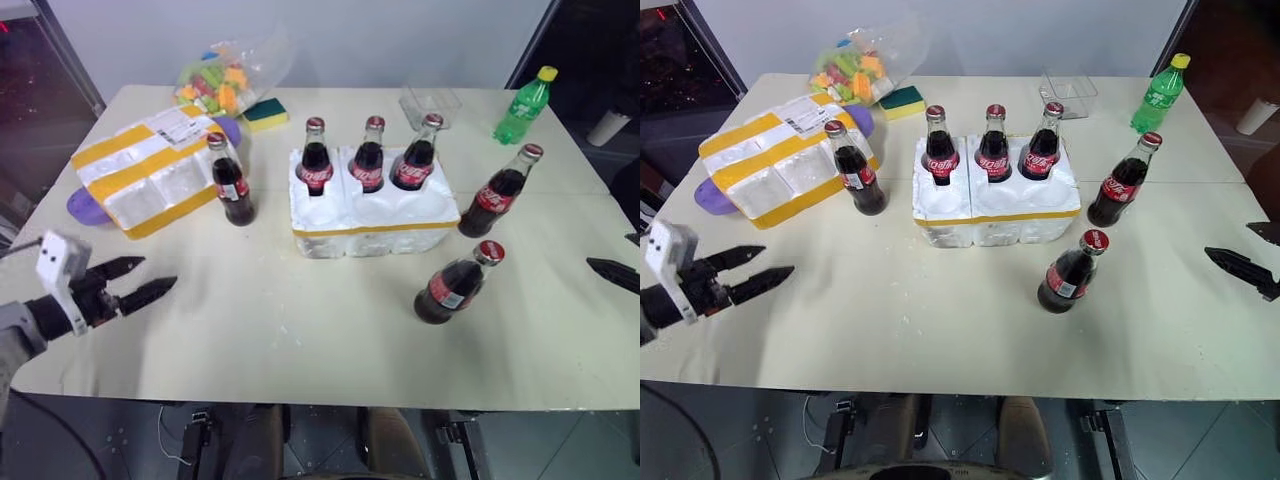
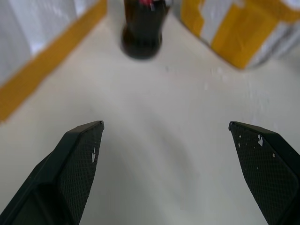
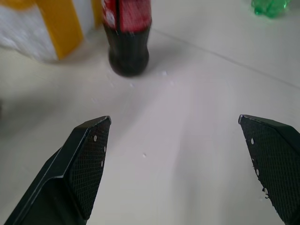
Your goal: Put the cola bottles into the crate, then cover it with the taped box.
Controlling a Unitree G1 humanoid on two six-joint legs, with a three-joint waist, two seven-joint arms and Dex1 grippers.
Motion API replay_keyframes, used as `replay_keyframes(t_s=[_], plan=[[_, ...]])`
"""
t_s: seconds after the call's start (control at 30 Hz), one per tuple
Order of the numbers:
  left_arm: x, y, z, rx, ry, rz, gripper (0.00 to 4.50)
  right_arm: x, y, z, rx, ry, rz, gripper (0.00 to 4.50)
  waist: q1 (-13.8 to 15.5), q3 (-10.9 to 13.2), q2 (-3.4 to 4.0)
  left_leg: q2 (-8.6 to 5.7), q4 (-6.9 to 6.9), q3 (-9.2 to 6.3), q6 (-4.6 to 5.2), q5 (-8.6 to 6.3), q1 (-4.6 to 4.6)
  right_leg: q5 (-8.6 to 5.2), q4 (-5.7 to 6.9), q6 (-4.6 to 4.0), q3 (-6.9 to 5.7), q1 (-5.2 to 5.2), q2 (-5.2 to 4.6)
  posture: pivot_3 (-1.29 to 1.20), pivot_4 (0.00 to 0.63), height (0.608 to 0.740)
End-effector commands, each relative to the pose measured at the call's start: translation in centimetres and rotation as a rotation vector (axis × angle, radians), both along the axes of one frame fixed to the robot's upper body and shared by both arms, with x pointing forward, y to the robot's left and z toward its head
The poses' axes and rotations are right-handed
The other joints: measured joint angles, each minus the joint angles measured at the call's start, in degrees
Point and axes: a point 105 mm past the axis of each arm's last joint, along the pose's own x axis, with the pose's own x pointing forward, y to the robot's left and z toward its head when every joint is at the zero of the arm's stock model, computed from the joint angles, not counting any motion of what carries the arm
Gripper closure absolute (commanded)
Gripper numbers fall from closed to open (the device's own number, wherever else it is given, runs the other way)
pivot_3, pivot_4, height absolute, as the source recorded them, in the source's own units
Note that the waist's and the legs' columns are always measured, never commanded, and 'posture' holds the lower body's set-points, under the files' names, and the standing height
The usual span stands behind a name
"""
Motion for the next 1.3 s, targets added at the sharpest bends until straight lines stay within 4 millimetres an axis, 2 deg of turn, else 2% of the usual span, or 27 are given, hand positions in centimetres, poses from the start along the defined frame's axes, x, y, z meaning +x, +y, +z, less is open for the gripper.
replay_keyframes(t_s=[0.03,0.17,0.4,0.53,0.7,0.93,1.0,1.07,1.2,1.3], plan=[[1.9,-1.1,1.5,-0.028,-0.056,-0.024,0.03,-0.6,2.9,5.2,-0.010,-0.074,0.136,0.00,-0.04,-0.01,0.04,0.00,0.00,0.00,0.00,0.00,0.03,0.00,0.00,0.00,0.00,0.03,0.01,0.00,0.150,0.739],[5.1,-3.2,2.2,-0.027,-0.084,-0.074,0.03,-1.8,7.0,7.8,0.025,-0.050,0.312,0.00,0.00,-0.02,0.03,0.00,-0.01,-0.02,0.00,0.00,0.16,0.00,0.00,0.03,0.00,0.16,0.04,0.00,0.150,0.739],[10.6,-5.6,2.4,0.037,-0.138,-0.084,0.03,-3.3,12.0,11.3,0.068,-0.071,0.494,0.00,0.06,0.01,-0.01,-0.01,0.04,-0.02,0.00,0.00,0.16,0.11,0.00,0.23,0.00,0.19,0.05,0.00,0.150,0.739],[12.3,-7.0,3.0,0.061,-0.168,-0.115,0.03,-4.2,14.5,12.0,0.065,-0.063,0.583,0.00,0.05,0.03,-0.05,-0.01,0.04,-0.03,0.00,0.00,0.12,0.11,-0.02,0.25,0.00,0.17,0.05,0.00,0.150,0.739],[14.0,-8.4,3.0,0.059,-0.182,-0.124,0.03,-5.1,16.8,11.8,0.053,-0.048,0.666,0.00,0.10,0.03,-0.05,-0.01,0.04,-0.04,0.00,0.00,-0.03,0.15,0.01,0.33,-0.01,0.03,0.05,0.00,0.150,0.739],[15.3,-9.0,2.0,0.070,-0.159,-0.105,0.03,-4.8,17.2,12.3,0.056,-0.079,0.649,0.00,-0.04,0.04,-0.06,-0.01,0.26,-0.05,0.01,0.00,-0.21,0.23,0.05,0.47,-0.02,-0.03,0.05,0.00,0.150,0.739],[15.3,-9.0,1.9,0.077,-0.158,-0.109,0.58,-4.6,17.2,12.5,0.063,-0.093,0.639,0.00,0.00,0.04,-0.06,-0.01,0.30,-0.06,0.01,0.00,-0.26,0.24,0.10,0.48,-0.02,-0.08,0.05,0.00,0.150,0.739],[15.3,-9.0,2.1,0.082,-0.162,-0.109,1.37,-4.4,17.2,12.5,0.067,-0.096,0.633,0.00,0.08,0.04,-0.06,-0.01,0.31,-0.07,0.01,0.00,-0.27,0.24,0.12,0.48,-0.02,-0.09,0.05,0.00,0.150,0.739],[14.7,-9.1,4.3,0.023,-0.177,-0.162,1.37,-4.3,17.1,12.1,0.078,-0.092,0.617,0.00,0.10,0.04,-0.07,-0.02,0.40,-0.10,0.01,0.01,-0.48,0.25,0.17,0.49,-0.03,-0.24,0.05,0.00,0.150,0.739],[12.1,-10.1,7.1,-0.042,-0.163,-0.365,1.37,-4.3,17.0,11.8,0.082,-0.084,0.606,0.00,-0.03,0.18,-0.23,-0.04,0.61,-0.10,0.02,0.00,-0.74,0.27,0.58,0.54,-0.01,-0.59,0.04,0.00,0.150,0.739]])
